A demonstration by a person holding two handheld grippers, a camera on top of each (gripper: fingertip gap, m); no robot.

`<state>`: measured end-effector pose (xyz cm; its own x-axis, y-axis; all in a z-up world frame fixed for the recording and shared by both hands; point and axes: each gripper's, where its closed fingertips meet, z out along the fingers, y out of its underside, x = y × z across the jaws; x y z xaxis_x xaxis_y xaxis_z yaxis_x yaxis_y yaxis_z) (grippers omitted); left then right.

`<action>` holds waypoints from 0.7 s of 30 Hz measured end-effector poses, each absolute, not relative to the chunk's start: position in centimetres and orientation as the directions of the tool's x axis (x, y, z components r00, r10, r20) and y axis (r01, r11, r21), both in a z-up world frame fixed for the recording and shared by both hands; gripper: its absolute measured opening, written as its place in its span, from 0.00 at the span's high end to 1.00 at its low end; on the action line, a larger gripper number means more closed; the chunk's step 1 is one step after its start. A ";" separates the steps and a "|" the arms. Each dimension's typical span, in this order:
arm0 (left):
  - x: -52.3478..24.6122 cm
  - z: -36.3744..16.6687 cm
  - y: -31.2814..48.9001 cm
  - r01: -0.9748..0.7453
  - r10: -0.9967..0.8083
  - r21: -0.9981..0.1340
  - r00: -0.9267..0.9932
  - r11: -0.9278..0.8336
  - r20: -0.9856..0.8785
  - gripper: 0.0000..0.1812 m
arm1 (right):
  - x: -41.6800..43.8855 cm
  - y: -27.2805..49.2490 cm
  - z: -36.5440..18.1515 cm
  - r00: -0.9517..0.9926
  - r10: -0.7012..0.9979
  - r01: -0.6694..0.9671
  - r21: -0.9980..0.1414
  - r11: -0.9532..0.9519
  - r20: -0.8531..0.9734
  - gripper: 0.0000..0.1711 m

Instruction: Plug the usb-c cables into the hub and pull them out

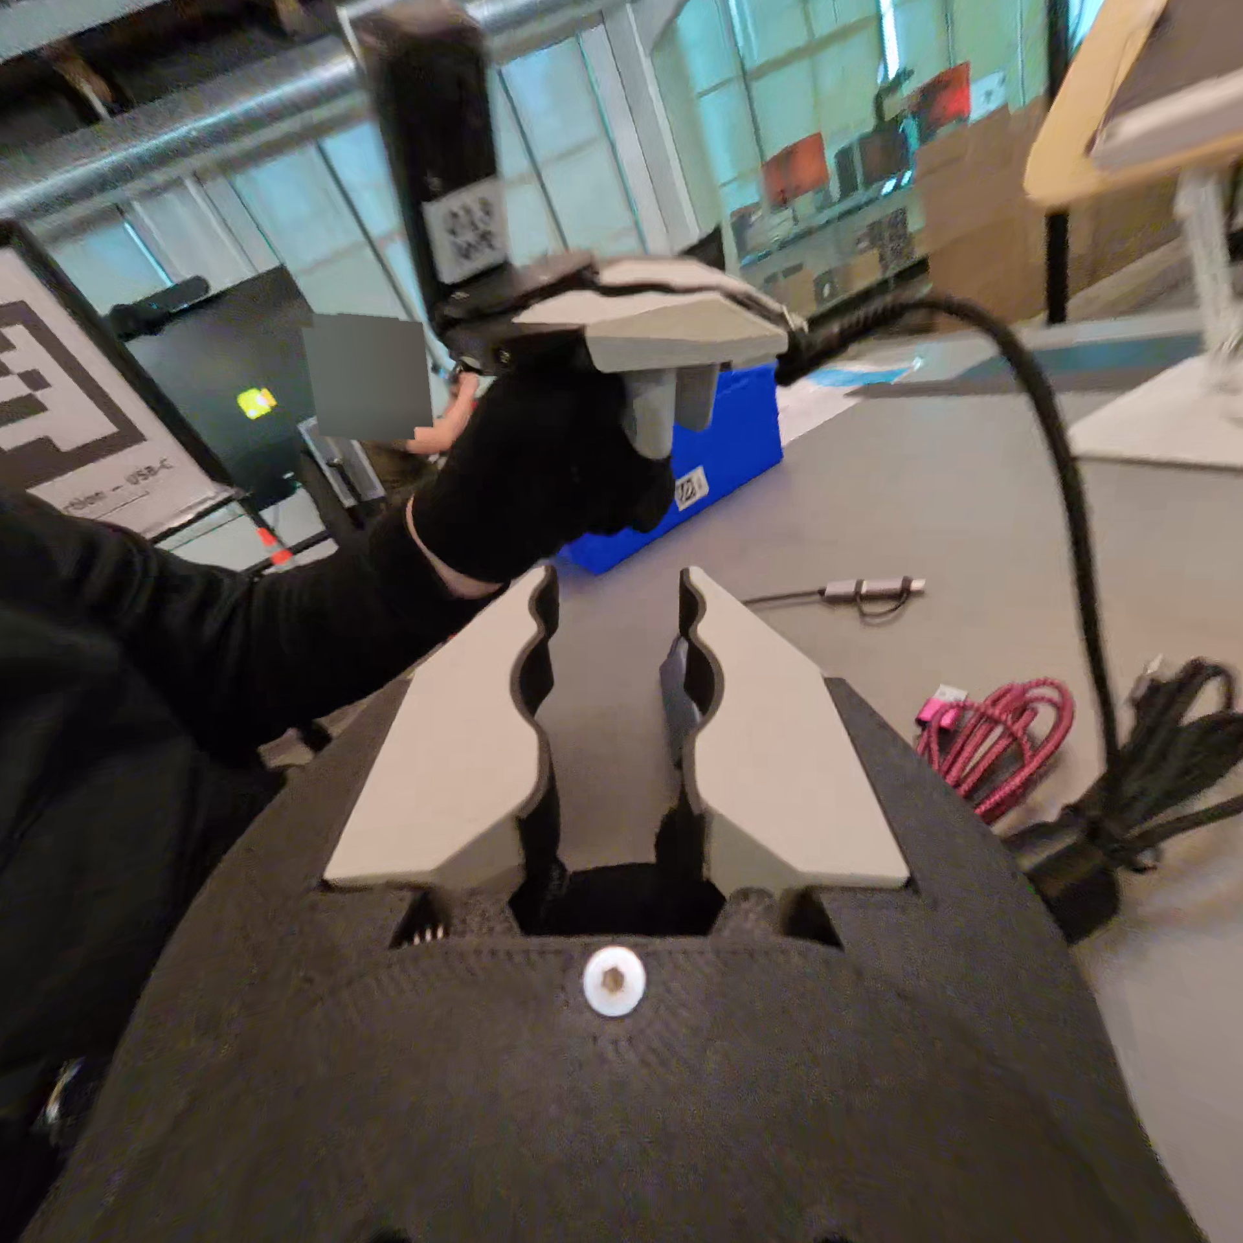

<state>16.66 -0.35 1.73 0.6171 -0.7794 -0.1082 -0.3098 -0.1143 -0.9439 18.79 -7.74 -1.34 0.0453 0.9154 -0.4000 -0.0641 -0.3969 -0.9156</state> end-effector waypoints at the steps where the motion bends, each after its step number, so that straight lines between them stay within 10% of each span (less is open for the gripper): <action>1: 16.6 2.1 -0.4 -0.218 -0.801 -0.959 0.598 -0.180 0.014 0.98 | 18.7 -7.7 -0.6 0.064 0.924 -0.089 -0.924 -0.371 -0.377 0.81; 8: 16.6 3.0 -2.1 0.242 -0.738 -0.791 0.287 -0.561 0.611 0.99 | 17.9 -3.4 1.2 -0.009 0.808 -0.365 -0.750 -0.552 -0.590 0.90; 21: 17.6 1.6 -2.4 0.507 -0.634 -0.619 0.172 -0.599 0.754 0.98 | 16.8 -2.5 0.7 -0.067 0.721 -0.471 -0.615 -0.632 -0.689 0.94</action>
<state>17.59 -2.42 1.65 0.1719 -0.6337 0.7542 0.5072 -0.5994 -0.6192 16.80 -2.50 0.73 -0.0673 0.7213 -0.6893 -0.4712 -0.6320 -0.6153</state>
